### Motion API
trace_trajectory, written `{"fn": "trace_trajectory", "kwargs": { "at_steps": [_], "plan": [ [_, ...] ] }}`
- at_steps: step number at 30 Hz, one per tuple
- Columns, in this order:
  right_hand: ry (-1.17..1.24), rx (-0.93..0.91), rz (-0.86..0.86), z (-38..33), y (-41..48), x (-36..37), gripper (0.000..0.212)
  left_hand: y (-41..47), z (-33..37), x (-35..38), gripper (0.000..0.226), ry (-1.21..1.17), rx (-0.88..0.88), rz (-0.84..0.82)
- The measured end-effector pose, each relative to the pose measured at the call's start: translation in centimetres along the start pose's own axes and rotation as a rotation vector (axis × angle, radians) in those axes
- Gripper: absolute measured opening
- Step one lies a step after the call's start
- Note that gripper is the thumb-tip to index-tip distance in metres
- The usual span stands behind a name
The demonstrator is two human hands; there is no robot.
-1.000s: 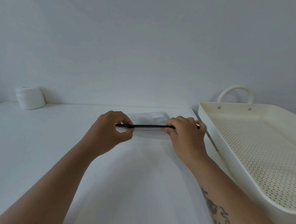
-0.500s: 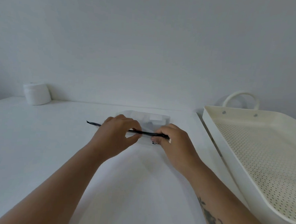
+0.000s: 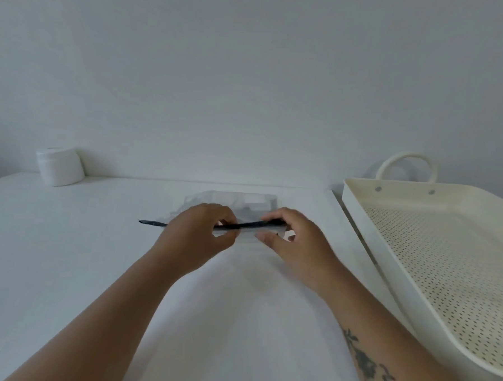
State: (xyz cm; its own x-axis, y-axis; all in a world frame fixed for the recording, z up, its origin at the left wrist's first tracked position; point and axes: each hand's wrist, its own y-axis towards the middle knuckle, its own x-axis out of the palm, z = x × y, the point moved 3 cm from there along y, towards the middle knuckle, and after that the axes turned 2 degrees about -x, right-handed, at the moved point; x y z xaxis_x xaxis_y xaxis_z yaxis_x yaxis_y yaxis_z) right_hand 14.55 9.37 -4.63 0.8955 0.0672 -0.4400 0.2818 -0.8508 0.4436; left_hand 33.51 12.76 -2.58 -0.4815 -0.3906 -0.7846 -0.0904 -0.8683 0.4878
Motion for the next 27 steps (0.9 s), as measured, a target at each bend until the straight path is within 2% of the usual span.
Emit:
{"fn": "trace_trajectory", "kwargs": {
  "at_steps": [1, 4, 8, 10, 13, 16, 18, 20, 27],
  "plan": [
    [-0.001, -0.002, 0.006, 0.0, 0.0, 0.3, 0.006, 0.0, 0.2, 0.3, 0.007, -0.001, 0.004, -0.012],
    [-0.007, 0.023, 0.082, 0.8, 0.4, -0.7, 0.015, 0.1, 0.2, 0.5, 0.004, 0.022, -0.025, -0.037],
    [-0.118, 0.050, 0.211, 1.8, 0.6, -2.6, 0.013, 0.2, -0.8, -0.4, 0.007, 0.094, -0.087, 0.006],
    [-0.227, 0.075, 0.260, 2.0, 0.5, -3.2, 0.009, 0.2, -1.0, -0.8, 0.007, 0.124, -0.103, 0.009],
    [-0.520, 0.069, 0.291, 1.5, 0.3, -3.5, 0.005, 0.1, -0.9, -0.9, 0.004, 0.150, -0.096, 0.013],
    [-0.743, -0.056, 0.193, 0.0, 0.2, -1.9, 0.025, 0.1, 0.0, -0.8, 0.003, 0.141, -0.071, 0.031],
    [-0.754, -0.180, 0.122, -1.3, 0.0, 0.0, 0.025, 0.0, 0.8, -0.5, 0.002, 0.159, -0.035, 0.045],
    [-0.731, -0.238, 0.145, -1.8, 0.0, 0.8, 0.005, 0.0, 1.2, -0.5, 0.003, 0.162, -0.024, 0.056],
    [-0.712, -0.042, 0.208, 0.1, 0.2, -1.0, 0.012, 0.0, 0.9, -0.9, 0.007, 0.016, -0.038, 0.054]
  ]
}}
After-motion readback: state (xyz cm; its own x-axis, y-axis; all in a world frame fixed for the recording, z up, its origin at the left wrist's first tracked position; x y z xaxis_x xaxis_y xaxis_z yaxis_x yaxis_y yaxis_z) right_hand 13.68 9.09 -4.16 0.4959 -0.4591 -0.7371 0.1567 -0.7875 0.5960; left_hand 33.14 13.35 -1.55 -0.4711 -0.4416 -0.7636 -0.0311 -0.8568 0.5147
